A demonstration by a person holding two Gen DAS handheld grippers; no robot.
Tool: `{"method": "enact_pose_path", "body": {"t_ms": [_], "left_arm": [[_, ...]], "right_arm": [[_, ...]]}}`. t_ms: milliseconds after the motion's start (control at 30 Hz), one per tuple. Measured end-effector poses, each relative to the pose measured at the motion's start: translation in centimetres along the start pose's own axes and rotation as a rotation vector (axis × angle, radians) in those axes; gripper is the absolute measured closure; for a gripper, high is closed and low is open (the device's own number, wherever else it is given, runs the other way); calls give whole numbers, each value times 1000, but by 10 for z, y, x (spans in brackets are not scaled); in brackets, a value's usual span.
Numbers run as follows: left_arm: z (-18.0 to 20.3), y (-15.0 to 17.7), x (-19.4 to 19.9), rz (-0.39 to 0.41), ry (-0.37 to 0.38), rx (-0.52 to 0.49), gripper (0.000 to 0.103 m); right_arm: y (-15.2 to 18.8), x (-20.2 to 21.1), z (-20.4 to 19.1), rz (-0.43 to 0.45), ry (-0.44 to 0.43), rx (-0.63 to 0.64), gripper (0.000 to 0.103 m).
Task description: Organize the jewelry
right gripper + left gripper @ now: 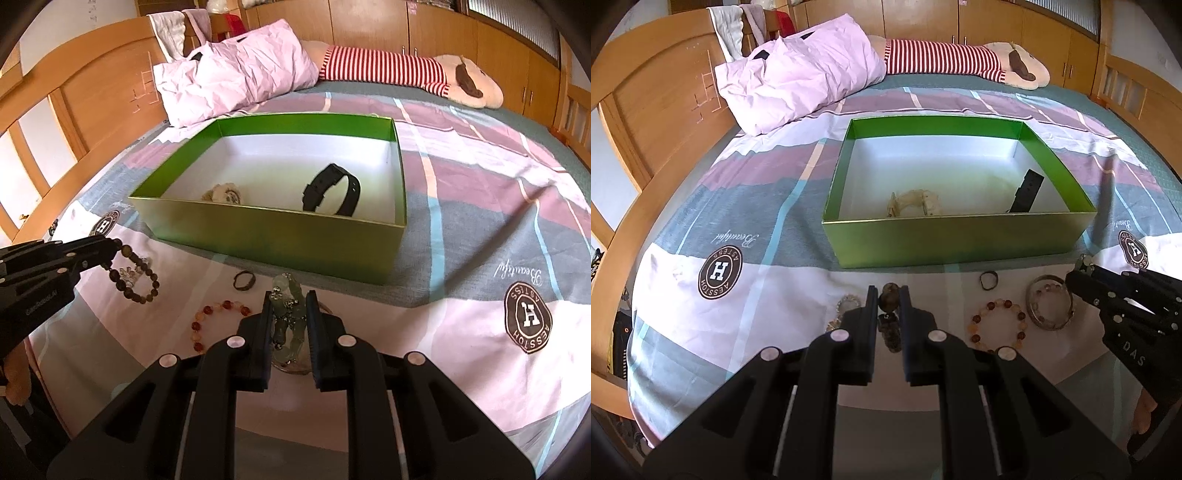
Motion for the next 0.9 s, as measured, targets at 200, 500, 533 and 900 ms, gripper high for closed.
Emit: {"method": "enact_pose_path", "body": {"t_ms": [200, 500, 533, 900], "left_arm": [[0, -1, 2, 13, -5, -7, 92], [2, 2, -3, -10, -12, -26, 92], [2, 2, -4, -11, -12, -28, 92], [3, 5, -6, -21, -15, -35, 92]], "right_arm": [[1, -1, -3, -1, 6, 17, 86], [1, 1, -4, 16, 64, 61, 86], [1, 1, -5, 15, 65, 65, 86], [2, 0, -6, 14, 77, 73, 86]]}}
Point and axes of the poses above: each gripper's, at about its wrist camera, not at the fingertips, and x roughly against the way its jaws point, z to its right, y to its underside, the point moved 10 cm from there along -x, roughly the way its jaws point
